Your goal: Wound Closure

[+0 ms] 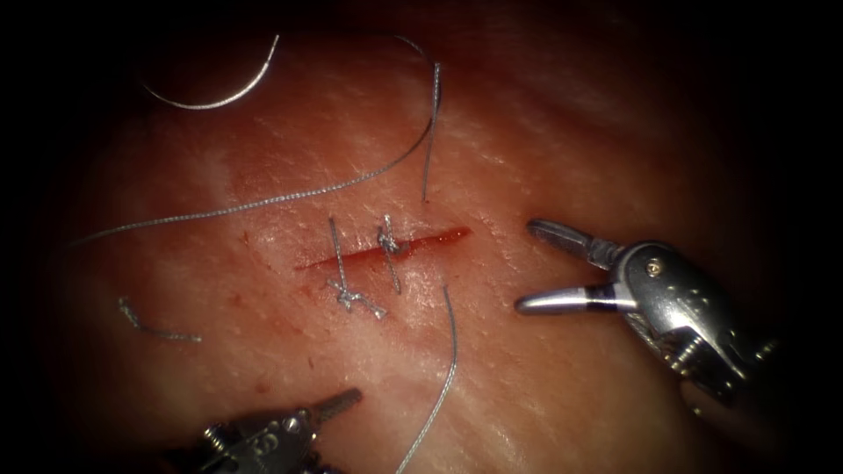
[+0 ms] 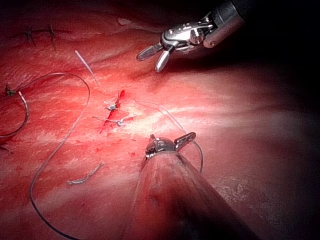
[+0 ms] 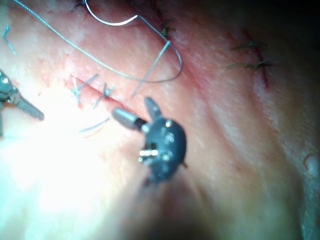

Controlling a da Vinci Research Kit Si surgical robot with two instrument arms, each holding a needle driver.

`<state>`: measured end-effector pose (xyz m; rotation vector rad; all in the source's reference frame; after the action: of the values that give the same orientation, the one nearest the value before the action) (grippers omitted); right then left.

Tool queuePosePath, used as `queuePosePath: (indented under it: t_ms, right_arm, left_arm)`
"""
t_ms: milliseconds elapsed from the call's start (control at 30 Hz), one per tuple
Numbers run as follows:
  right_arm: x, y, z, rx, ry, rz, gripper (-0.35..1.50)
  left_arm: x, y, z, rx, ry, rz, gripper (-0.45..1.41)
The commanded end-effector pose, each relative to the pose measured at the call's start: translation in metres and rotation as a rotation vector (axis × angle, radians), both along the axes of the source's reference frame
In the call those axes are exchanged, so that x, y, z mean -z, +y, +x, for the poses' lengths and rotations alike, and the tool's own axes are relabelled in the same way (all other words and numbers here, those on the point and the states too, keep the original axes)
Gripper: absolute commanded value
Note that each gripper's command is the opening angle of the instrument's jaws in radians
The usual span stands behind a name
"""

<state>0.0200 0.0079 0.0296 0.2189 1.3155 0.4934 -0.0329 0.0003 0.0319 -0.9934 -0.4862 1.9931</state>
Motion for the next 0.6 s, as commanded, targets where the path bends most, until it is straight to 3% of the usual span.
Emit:
queuePosePath:
  t_ms: [33,100,267,400,500,533,600]
  right_arm:
    - [-0.0005,0.0005,0.0006,0.000,0.003,-0.002,1.21]
    - [-0.0005,0.0006,0.0006,0.001,0.001,-0.008,1.21]
    - [-0.0006,0.0007,0.0007,0.000,0.001,-0.008,1.21]
    - [-0.0006,0.0006,0.0008,0.000,0.001,-0.009,1.21]
    - [-0.0006,0.0006,0.0009,0.001,-0.002,-0.008,1.21]
    - [-0.0006,0.0006,0.0009,0.001,-0.002,-0.008,1.21]
    - [-0.0006,0.0004,0.0013,-0.001,-0.003,-0.009,1.21]
  left_arm:
    - [-0.0001,-0.0002,-0.0005,-0.031,0.001,-0.042,0.83]
    - [0.0015,-0.0005,-0.0010,-0.081,0.023,-0.138,0.83]
    - [0.0040,-0.0005,-0.0016,-0.100,0.033,-0.205,0.81]
    - [0.0047,-0.0005,-0.0018,-0.113,0.037,-0.243,0.67]
    - [0.0044,-0.0004,-0.0017,-0.123,0.044,-0.268,0.27]
    - [0.0044,-0.0004,-0.0017,-0.123,0.044,-0.268,0.27]
    - [0.0036,-0.0001,-0.0016,-0.122,0.050,-0.273,0.07]
